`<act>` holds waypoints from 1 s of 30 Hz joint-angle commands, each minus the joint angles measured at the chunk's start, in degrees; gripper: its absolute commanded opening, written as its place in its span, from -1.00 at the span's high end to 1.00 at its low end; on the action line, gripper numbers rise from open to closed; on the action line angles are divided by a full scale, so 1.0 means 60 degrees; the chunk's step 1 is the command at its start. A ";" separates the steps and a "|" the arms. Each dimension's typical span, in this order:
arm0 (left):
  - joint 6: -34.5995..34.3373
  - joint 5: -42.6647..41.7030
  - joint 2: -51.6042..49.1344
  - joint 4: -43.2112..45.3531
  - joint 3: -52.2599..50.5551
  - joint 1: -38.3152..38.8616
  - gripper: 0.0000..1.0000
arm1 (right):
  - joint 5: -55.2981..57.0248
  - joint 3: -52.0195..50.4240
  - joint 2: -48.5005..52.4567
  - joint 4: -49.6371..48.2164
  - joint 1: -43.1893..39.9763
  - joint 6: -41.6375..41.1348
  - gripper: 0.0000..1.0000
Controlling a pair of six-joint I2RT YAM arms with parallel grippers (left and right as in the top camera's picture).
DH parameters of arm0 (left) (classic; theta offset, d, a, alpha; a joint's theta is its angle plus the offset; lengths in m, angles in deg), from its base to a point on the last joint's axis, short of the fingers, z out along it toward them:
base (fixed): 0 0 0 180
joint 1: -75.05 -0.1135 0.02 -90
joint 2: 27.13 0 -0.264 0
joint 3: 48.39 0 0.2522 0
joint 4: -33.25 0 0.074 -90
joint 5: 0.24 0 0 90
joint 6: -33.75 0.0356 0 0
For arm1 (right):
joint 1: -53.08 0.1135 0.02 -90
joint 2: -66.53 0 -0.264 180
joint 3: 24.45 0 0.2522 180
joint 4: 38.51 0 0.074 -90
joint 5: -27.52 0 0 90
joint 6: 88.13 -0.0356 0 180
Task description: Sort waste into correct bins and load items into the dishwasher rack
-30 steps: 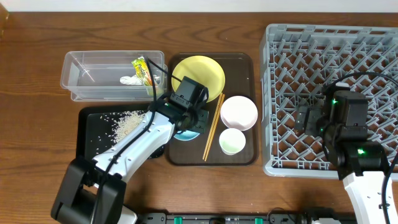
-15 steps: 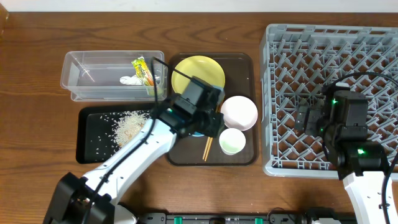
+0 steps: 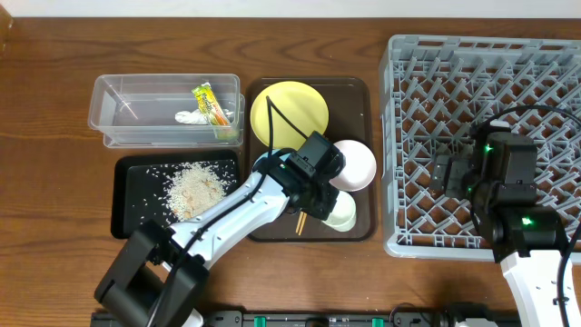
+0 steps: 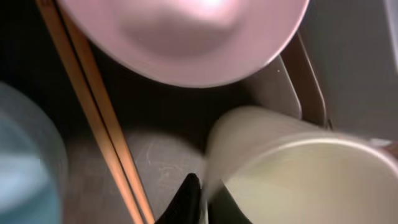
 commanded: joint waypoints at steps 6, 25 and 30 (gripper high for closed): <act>-0.0572 -0.0452 0.1534 -0.0066 -0.0040 -0.1446 0.88 | -0.0324 0.0197 -0.0018 -0.0251 0.0073 0.0033 -0.99; -0.7253 -0.9836 -0.0426 0.7490 -0.0044 -0.4546 0.88 | -1.0885 0.0197 0.2856 -0.3206 0.0645 0.2000 -0.99; -0.7315 -1.0298 -0.0503 0.7493 -0.0044 -0.4277 0.88 | -1.1836 0.0197 0.3650 -0.4867 0.0670 0.1960 -0.98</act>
